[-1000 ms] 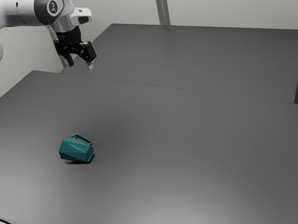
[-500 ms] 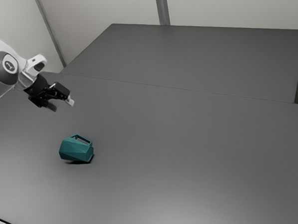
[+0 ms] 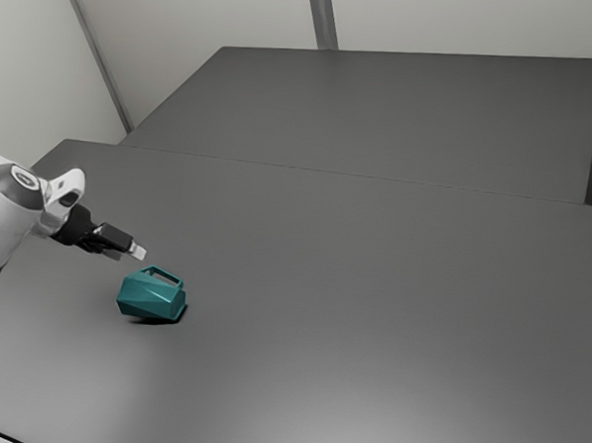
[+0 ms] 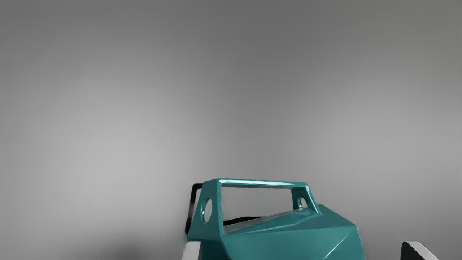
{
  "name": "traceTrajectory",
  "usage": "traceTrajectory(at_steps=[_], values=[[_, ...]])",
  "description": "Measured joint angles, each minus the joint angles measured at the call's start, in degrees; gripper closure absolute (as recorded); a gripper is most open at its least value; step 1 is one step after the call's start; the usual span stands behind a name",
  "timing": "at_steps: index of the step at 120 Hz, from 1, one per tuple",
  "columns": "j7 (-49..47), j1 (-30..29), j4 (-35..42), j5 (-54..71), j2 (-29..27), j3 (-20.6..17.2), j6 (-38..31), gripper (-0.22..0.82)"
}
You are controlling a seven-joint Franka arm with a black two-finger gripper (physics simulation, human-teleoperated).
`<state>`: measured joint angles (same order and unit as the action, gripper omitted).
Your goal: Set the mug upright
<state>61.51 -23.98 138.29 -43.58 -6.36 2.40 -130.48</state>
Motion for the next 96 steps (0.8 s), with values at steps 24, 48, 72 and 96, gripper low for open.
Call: traceTrajectory(at_steps=[24, 48, 72, 96], values=[[9.59, -3.21, 6.91, -2.85, -3.88, -1.39, -3.05, 0.0], [16.44, -3.8, 8.49, -4.33, -2.92, -2.93, -5.59, 0.0], [21.36, -3.73, 9.32, -8.42, -1.44, -4.78, -7.64, 0.0], [25.43, -3.32, 9.3, -13.87, -0.68, -5.16, -8.09, 0.01]])
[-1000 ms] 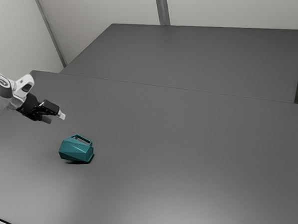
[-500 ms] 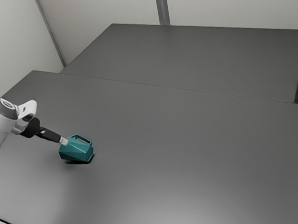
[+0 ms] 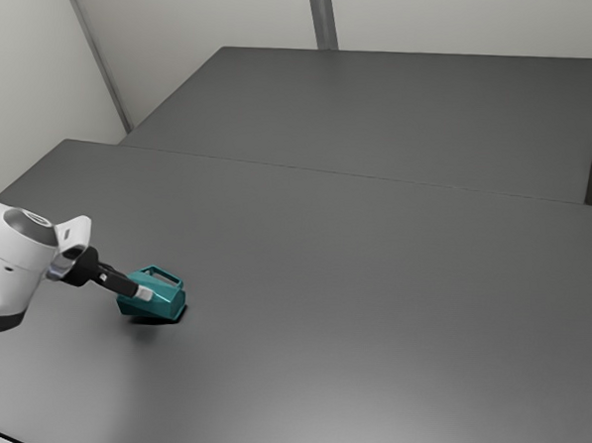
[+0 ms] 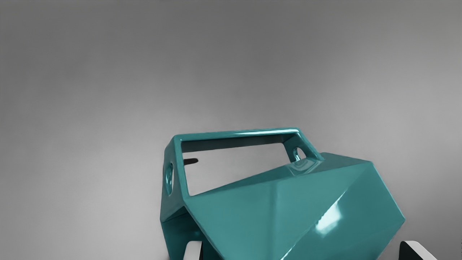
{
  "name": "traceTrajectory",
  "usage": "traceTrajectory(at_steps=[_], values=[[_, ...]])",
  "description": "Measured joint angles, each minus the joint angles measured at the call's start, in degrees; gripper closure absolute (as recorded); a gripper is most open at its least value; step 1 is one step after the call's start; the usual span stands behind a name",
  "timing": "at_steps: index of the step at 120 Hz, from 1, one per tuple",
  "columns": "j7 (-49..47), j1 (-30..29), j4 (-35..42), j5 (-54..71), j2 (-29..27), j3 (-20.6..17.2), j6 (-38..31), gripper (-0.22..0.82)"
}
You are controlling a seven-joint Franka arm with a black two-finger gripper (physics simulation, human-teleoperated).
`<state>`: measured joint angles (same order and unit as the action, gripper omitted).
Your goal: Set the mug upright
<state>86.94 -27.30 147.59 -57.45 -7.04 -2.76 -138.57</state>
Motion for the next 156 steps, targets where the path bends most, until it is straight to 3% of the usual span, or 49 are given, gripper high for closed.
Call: traceTrajectory(at_steps=[33, 69, 102, 136, 156], values=[[4.58, 0.13, 1.26, -6.09, -0.26, -0.41, 0.42, 0.02], [7.71, 0.36, 1.67, -9.47, -0.86, -3.35, 0.91, 0.02], [9.29, 4.99, 1.51, -14.17, -1.61, -3.83, 1.22, 0.03], [9.72, 7.76, 1.31, -18.99, -2.16, -4.27, 0.85, 0.33], [9.79, 8.59, 1.08, -23.15, -2.52, -5.64, 0.78, 0.42]])
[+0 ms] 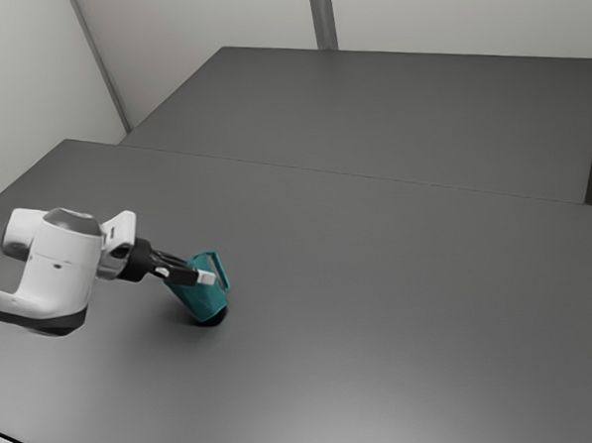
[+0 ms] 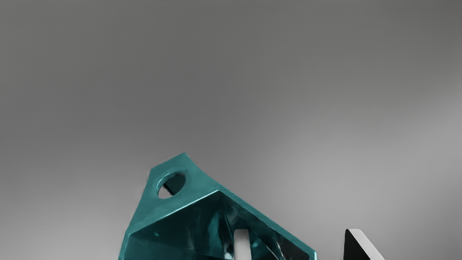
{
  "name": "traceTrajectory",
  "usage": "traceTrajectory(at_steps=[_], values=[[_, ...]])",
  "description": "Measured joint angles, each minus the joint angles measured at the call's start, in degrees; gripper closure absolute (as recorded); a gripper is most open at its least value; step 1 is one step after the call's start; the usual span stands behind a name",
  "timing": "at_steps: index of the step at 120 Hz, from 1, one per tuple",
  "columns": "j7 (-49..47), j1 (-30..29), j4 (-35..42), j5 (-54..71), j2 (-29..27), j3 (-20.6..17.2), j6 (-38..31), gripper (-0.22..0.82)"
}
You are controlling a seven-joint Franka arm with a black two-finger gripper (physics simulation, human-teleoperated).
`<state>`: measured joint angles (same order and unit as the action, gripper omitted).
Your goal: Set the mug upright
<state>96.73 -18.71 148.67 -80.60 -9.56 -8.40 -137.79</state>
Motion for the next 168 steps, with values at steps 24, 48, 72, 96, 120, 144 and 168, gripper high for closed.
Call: traceTrajectory(at_steps=[24, 48, 72, 96, 120, 144, 168], values=[[0.02, 0.01, -0.45, -2.58, -0.47, -0.41, -0.05, 0.65], [0.04, 0.01, -0.46, -3.95, -0.63, -0.41, -0.28, 0.76], [0.08, 0.02, -0.49, -4.29, -1.84, -0.4, -0.65, 0.79], [-2.46, 3.47, -4.62, 2.92, -1.14, -0.74, -2.88, 0.79], [-8.92, 7.63, -5.35, 15.54, -0.92, -0.74, -6.25, 0.79], [-16.81, 8.12, -5.3, 21.0, -0.95, -0.74, -7.75, 0.79], [-28.2, 8.56, -10.18, 34.91, -0.5, -0.75, -5.82, 0.79]])
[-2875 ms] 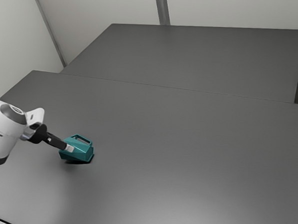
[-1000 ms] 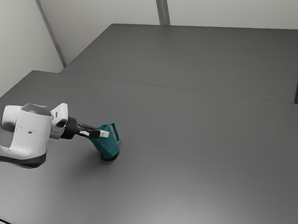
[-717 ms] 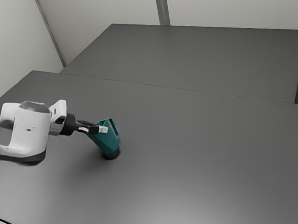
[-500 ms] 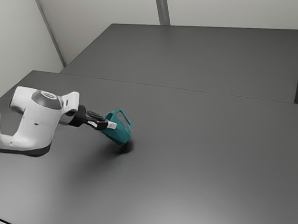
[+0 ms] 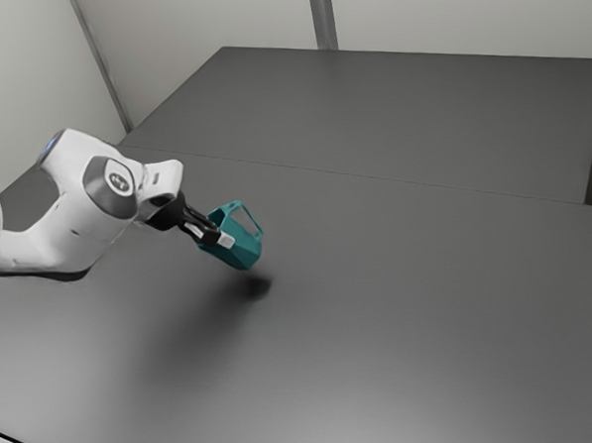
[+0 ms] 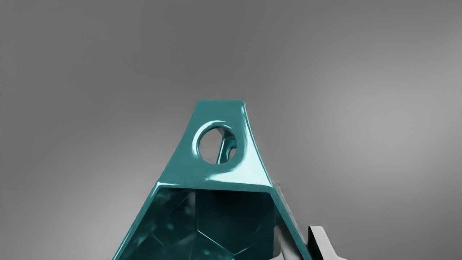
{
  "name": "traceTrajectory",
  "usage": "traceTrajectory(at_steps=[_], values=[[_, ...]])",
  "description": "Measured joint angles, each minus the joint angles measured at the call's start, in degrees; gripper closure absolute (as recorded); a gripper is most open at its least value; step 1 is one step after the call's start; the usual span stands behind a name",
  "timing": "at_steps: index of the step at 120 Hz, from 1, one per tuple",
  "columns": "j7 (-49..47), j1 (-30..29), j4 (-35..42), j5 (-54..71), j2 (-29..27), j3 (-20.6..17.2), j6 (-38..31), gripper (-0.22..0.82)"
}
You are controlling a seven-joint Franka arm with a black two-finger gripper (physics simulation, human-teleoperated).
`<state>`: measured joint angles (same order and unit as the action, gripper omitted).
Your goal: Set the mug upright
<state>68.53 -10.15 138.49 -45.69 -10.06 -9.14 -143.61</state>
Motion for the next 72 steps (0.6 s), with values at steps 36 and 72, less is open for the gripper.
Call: traceTrajectory(at_steps=[36, 72], values=[[-26.42, 7.7, -7.62, 24.76, 3.04, 3.8, 12.72, 0.79], [-49.24, 15.1, -9.99, 30.65, 5.29, 9.72, 19.01, 0.79]])
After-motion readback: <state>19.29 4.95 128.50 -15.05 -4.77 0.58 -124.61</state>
